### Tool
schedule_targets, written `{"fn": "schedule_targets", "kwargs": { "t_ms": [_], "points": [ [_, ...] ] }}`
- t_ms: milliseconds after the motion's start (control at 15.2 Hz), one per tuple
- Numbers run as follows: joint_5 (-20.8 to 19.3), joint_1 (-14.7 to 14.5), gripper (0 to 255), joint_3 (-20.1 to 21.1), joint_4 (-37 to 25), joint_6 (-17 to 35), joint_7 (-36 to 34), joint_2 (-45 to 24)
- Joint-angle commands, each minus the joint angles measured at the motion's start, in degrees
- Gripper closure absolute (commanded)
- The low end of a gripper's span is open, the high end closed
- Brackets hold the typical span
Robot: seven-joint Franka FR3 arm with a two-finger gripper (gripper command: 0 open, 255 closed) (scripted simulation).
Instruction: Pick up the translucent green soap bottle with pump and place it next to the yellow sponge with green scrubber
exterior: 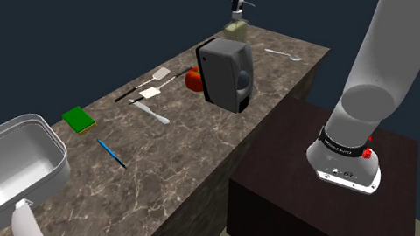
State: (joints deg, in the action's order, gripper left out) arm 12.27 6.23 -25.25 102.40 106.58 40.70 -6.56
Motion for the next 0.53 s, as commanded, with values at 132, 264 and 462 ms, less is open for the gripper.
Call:
{"fn": "schedule_targets", "kwargs": {
  "t_ms": [132, 264, 462],
  "points": [
    [-0.3, 0.1, 255, -0.1, -2.7, -3.0, -0.5, 0.3],
    [-0.4, 0.1, 255, -0.1, -4.1, -4.5, -0.8, 0.4],
    [-0.5, 0.2, 255, -0.2, -6.4, -6.7, -1.1, 0.5]
  ]
}}
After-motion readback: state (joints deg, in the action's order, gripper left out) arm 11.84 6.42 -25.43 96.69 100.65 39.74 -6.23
